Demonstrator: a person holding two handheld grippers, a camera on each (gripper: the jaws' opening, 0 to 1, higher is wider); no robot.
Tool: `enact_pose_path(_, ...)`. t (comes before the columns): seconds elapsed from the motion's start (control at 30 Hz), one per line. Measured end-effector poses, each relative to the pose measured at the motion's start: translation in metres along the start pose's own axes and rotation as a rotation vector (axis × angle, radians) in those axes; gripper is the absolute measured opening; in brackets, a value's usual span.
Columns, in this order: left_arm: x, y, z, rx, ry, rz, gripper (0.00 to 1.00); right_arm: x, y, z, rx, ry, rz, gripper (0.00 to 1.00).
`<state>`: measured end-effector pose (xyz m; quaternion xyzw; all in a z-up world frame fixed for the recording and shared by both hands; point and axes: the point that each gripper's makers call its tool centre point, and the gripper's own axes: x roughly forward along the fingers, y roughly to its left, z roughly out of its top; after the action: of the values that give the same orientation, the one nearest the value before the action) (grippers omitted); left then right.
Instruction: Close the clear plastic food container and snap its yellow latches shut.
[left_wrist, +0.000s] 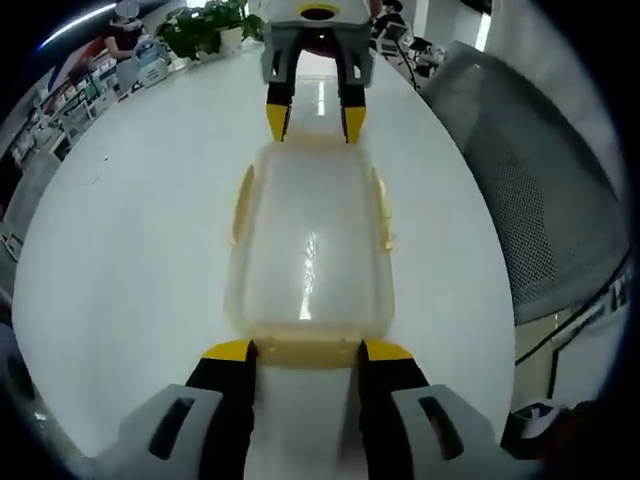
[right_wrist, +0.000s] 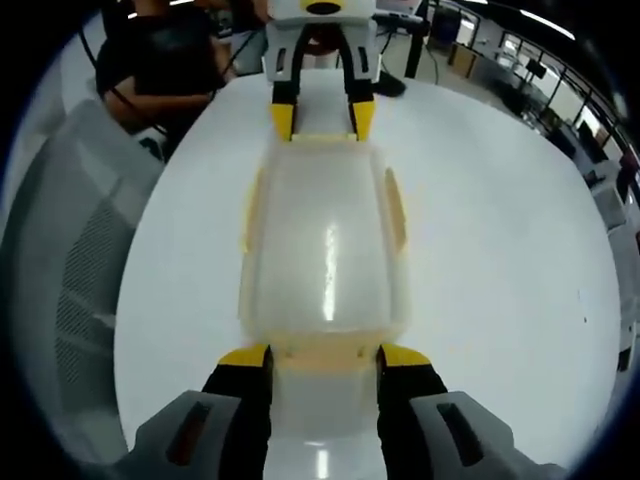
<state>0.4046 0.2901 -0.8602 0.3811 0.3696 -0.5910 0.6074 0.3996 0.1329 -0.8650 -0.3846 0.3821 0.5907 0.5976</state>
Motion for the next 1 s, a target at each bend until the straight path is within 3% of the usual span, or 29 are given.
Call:
enact_pose_path(0.43, -0.0009, -0.0016, 0.0004, 0.016, -0.007, -0.007, 0.4, -0.0002, 0.0002, 0.0, 0.013, 0.013, 0.0, 0.4)
enact_pose_path(1.0, -0.0001, -0.0032, 0.0021, -0.034, -0.017, 0.008, 0.39, -0.0031, -0.0021, -0.0027, -0.01, 0.015, -0.002, 0.39)
